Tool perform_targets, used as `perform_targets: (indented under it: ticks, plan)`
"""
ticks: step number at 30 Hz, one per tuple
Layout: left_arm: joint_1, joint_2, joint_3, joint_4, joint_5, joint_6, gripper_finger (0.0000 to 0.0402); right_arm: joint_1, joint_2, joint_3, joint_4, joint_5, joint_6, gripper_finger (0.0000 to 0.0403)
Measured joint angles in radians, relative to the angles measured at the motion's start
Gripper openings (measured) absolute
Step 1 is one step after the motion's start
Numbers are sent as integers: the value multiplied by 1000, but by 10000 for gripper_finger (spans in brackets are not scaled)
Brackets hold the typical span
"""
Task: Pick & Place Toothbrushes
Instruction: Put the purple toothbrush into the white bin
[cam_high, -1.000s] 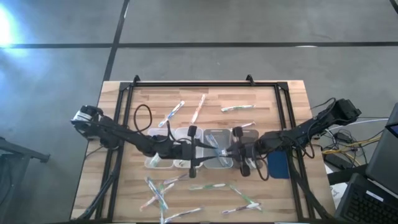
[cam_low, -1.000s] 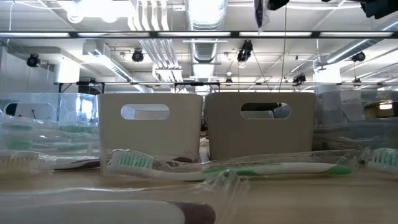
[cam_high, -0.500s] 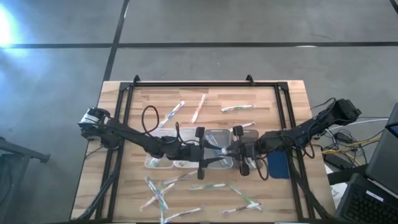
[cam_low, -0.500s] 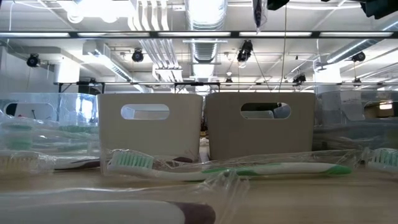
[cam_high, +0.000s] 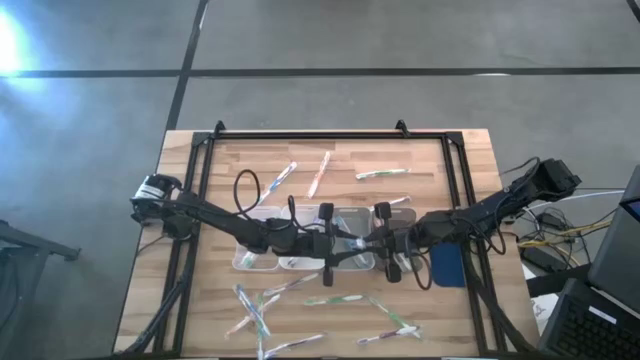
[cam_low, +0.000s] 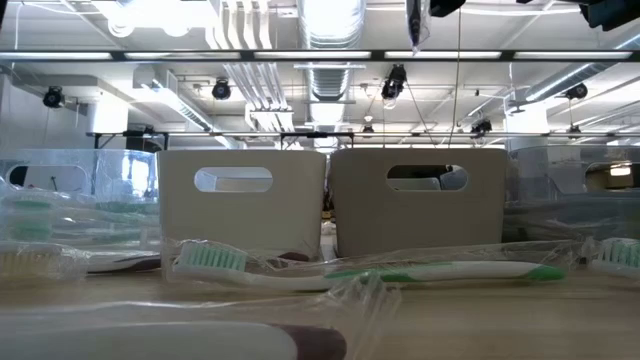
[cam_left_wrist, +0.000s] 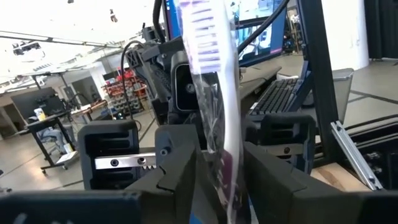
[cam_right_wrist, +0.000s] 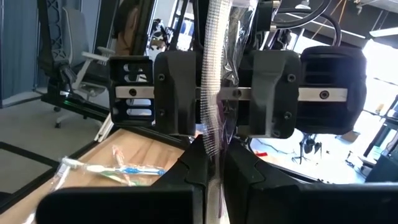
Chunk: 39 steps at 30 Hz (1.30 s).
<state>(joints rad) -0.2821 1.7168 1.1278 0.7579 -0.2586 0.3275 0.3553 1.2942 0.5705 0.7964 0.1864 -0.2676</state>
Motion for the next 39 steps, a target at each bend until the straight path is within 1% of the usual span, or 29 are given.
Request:
perform_targets:
  ticks: [3,9,11,18,21,27,30,33,39]
  plan:
    - [0,0,0,-3,0,-1,104,0,0,0,0,0,0,17]
    - [0,0,0,-10,4,-2,39,0,0,0,-4,0,0,17]
    - [0,0,0,-10,4,1,27,0,0,-1,-4,0,0,17]
    - [0,0,0,-13,4,1,30,0,0,-1,-7,0,6,24]
    - [0,0,0,-17,4,-4,35,0,0,-1,-11,0,19,38]
    - [0,0,0,-33,4,-4,27,0,-24,-1,-52,3,65,78]
    - [0,0,0,-44,3,-15,29,0,-67,-1,-124,19,98,105]
    - [0,-3,3,-78,-6,-28,34,0,-124,-1,-234,22,132,135]
    - [0,-42,43,-256,-88,-72,28,-1,-267,0,-495,25,197,189]
